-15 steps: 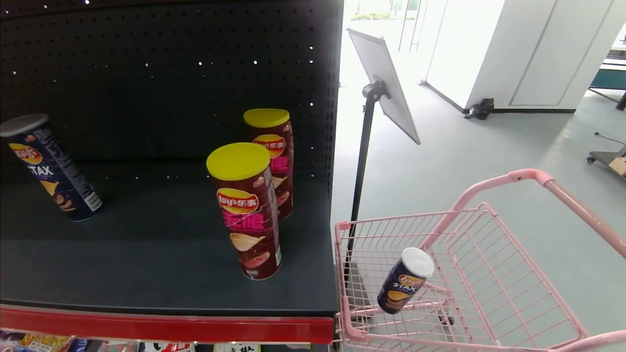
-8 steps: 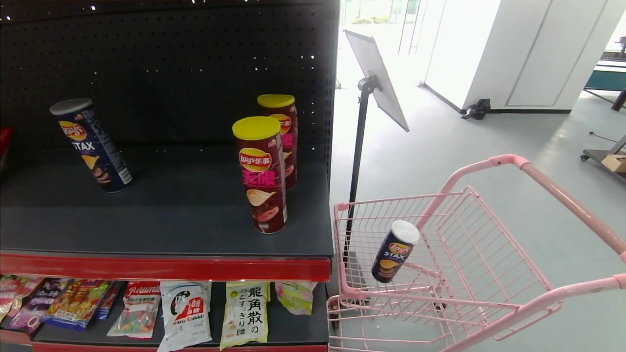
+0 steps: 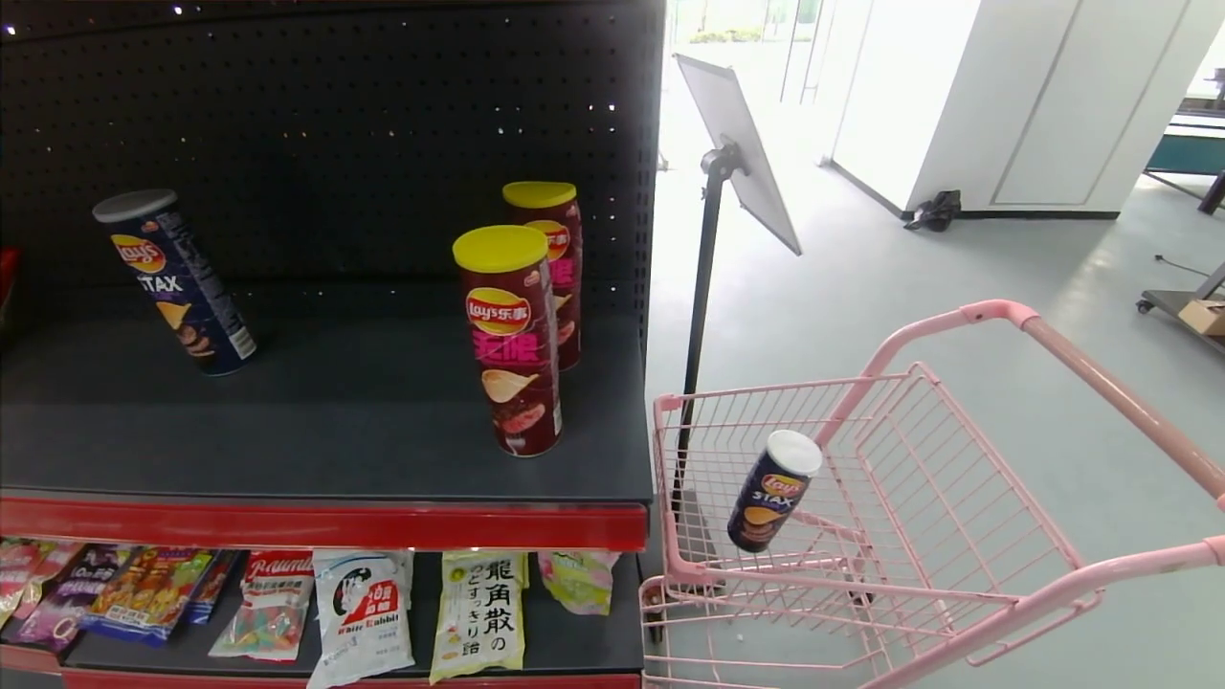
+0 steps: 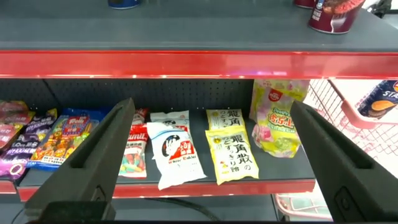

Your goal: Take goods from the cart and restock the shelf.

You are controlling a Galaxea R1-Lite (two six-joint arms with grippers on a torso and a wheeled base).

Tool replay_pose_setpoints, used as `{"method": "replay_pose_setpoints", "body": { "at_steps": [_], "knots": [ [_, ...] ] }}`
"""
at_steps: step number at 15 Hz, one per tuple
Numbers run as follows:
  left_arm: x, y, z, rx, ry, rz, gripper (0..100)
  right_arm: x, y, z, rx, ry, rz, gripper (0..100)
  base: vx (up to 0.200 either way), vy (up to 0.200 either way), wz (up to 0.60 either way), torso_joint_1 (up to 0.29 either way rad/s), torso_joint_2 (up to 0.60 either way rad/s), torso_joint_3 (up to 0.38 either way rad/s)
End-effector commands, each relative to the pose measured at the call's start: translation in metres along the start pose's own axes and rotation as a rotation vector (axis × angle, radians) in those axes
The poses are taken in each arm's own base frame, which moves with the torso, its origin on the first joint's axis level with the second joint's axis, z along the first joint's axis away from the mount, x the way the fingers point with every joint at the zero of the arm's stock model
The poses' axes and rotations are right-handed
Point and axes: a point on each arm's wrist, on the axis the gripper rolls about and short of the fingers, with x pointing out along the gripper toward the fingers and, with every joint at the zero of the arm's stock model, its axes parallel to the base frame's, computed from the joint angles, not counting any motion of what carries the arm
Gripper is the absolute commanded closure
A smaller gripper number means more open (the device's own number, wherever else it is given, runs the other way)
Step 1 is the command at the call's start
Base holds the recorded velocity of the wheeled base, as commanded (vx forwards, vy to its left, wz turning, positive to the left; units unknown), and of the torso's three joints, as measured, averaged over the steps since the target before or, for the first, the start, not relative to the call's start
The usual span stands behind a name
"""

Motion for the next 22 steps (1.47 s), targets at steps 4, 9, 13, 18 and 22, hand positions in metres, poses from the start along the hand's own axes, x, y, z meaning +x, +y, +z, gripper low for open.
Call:
{"method": "replay_pose_setpoints", "body": {
  "at_steps": [4,9,13,18,22],
  "knots": [
    [0.0002,0.0,-0.0003,-0.005,0.003,-0.001,0,0.0001,0.0,0.0,0.0,0.001,0.0,0,0.1,0.0,0.0,0.002,0.0,0.001],
    [0.0002,0.0,-0.0003,-0.005,0.003,-0.001,0,0.0001,0.0,0.0,0.0,0.001,0.0,0,0.0,0.0,0.0,0.012,0.0,-0.002],
    [0.0002,0.0,-0.0003,-0.005,0.003,-0.001,0,0.0001,0.0,0.0,0.002,0.001,0.002,0,0.0,0.0,0.0,0.0,0.0,0.0],
    [0.0001,0.0,0.0001,-0.005,0.002,-0.001,0,0.0001,0.0,0.0,0.002,0.001,0.0,0,0.0,0.0,0.0,-0.128,0.3,0.17],
    [0.0002,0.0,-0.0003,-0.005,0.003,-0.001,0,0.0001,0.0,0.0,0.002,0.001,0.0,0,0.0,0.0,0.0,-0.168,0.39,0.228]
  ]
}}
